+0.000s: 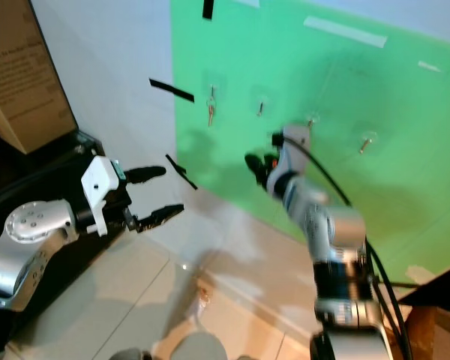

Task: Hang keys on a hook

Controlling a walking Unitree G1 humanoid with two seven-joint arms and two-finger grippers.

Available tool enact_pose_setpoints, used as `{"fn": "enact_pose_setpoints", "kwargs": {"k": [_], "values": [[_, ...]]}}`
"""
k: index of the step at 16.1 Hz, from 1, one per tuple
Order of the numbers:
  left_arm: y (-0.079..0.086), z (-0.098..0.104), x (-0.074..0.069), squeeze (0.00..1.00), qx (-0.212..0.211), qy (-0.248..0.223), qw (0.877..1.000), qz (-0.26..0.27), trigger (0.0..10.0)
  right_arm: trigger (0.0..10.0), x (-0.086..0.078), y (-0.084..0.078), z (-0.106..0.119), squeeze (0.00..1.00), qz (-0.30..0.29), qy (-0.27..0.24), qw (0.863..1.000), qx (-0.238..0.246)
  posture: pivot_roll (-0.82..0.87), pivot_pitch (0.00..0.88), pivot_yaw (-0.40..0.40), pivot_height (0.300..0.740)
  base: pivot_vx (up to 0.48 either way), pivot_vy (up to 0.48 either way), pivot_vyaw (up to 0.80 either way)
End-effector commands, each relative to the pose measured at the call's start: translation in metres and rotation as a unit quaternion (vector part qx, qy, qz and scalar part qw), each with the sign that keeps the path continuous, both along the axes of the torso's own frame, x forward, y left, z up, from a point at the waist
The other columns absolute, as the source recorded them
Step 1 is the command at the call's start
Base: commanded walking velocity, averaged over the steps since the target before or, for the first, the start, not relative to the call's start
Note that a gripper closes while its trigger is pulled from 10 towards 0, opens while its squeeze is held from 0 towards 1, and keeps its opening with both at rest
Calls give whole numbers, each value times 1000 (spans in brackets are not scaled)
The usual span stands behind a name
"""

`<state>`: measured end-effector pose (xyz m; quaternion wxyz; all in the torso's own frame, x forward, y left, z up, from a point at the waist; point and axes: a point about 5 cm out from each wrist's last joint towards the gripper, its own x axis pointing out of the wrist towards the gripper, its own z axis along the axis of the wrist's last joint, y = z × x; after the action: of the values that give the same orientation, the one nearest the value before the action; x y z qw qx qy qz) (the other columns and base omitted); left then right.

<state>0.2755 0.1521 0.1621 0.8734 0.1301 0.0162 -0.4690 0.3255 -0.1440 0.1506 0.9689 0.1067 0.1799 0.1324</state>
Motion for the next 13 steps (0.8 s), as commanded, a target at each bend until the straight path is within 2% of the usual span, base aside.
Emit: {"fn": "enact_pose_setpoints", "kwargs": {"k": [1, 2, 4, 5, 6, 8, 10, 13], "values": [[-2, -1, -2, 0, 2, -5, 1000, 5, 10000, 10000, -7, 0, 1, 1000, 3, -6, 1000, -17, 2, 0, -69, 740, 0, 0, 0], [-1, -3, -3, 0, 1, -6, 1000, 14, 10000, 10000, -13, 1, -3, 1000, 9, -10, 1000, -26, 1, 0, -71, 740, 0, 0, 0], [12, -13, -2, 0, -16, -18, 991, 128, 10000, 10000, -40, -1, -17, 1000, -6, -68, 997, -47, -3, 0, -75, 740, 0, 0, 0], [19, -18, -2, 0, -38, -19, 982, 183, 10000, 10000, -50, -5, -28, 1000, -29, -78, 994, -76, -6, 0, -76, 740, 0, 0, 0], [27, -26, -2, 0, -23, -15, 971, 238, 10000, 10000, -59, -9, -41, 1000, -42, -71, 992, -100, -5, 0, -82, 740, 0, 0, 0], [37, -43, -7, 0, -12, -6, 947, 321, 10000, 10000, -71, -15, -61, 1000, -87, -29, 994, -65, -10, 0, -86, 740, 0, 0, 800], [35, -50, -12, 0, -17, -6, 936, 352, 10000, 10000, -74, -12, -64, 1000, -100, -31, 994, -39, -10, 0, -88, 740, 0, 0, 800], [32, -57, -14, 0, -7, -6, 927, 375, 10000, 10000, -74, -12, -65, 1000, -110, -41, 992, -37, -13, 0, -84, 740, 0, 0, 798]]}}
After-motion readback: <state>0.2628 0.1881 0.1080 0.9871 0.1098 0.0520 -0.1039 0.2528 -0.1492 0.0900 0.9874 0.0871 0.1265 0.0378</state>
